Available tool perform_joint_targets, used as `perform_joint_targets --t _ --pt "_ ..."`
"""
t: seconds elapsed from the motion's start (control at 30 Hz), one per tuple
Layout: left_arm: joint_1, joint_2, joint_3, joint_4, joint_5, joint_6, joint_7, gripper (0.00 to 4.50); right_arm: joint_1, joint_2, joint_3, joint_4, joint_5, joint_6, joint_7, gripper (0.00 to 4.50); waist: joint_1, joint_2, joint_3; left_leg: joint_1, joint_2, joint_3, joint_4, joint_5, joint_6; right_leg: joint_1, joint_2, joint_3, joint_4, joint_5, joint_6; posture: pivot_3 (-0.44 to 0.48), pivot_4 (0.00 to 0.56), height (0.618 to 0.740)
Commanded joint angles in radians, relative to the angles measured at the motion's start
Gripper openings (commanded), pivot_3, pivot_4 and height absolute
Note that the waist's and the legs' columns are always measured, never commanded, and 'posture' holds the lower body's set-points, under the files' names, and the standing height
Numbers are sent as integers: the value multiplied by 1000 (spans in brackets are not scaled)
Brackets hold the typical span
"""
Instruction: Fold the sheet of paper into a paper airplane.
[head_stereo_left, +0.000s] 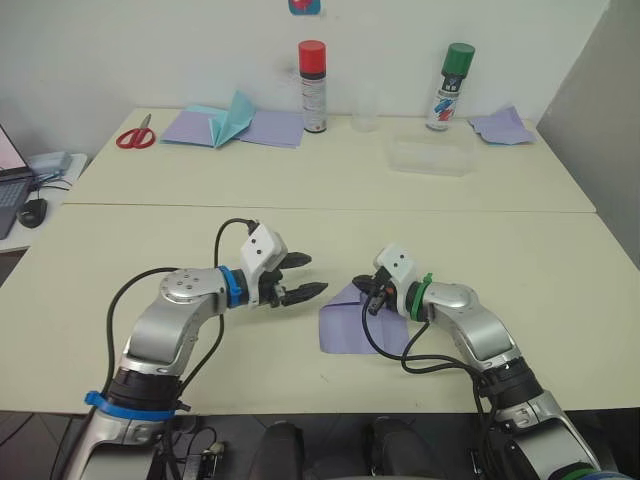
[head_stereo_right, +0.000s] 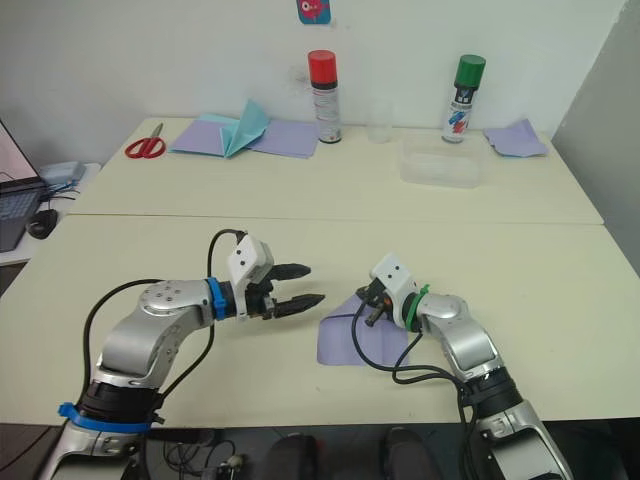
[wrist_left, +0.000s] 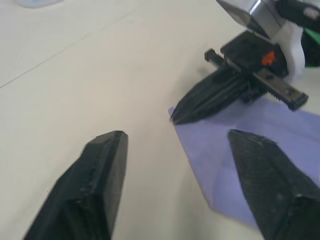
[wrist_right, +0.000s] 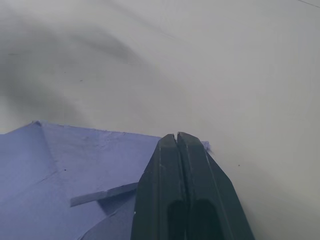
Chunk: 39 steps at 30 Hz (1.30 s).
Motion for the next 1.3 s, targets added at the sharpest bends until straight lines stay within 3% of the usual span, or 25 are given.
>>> perform_joint_targets --t 0.03,0.27,0.6,1.13,1.3 --pt "-23 -44 -35 3 14 -13 55 2365 37 -19 30 16 -19 27 13 0 0 0 0 0 0 0 0 0 0 0 0 0 0 0 0 0 150 740" --pt "-16 -100 -139 75 91 -49 113 22 41 -17 27 5 -17 34 5 0 -1 0 0 1 0 -1 0 0 0 0 2 0 1 0 0 0 150 740" --pt "-41 -107 -221 189 177 -85 115 22 37 -12 27 1 -17 42 0 0 -1 0 0 1 -1 0 1 0 0 0 2 0 1 0 0 0 150 740" --pt "126 126 -224 -16 196 -51 23 22 28 -6 27 20 -19 35 -5 0 -2 1 -2 3 1 -1 0 0 0 2 1 1 1 -1 -1 0 150 740" --pt "75 41 -124 -28 118 -112 81 22 21 -8 26 28 -18 29 2 0 -2 0 -1 4 1 -1 0 0 0 2 0 1 1 -1 -2 0 150 740"
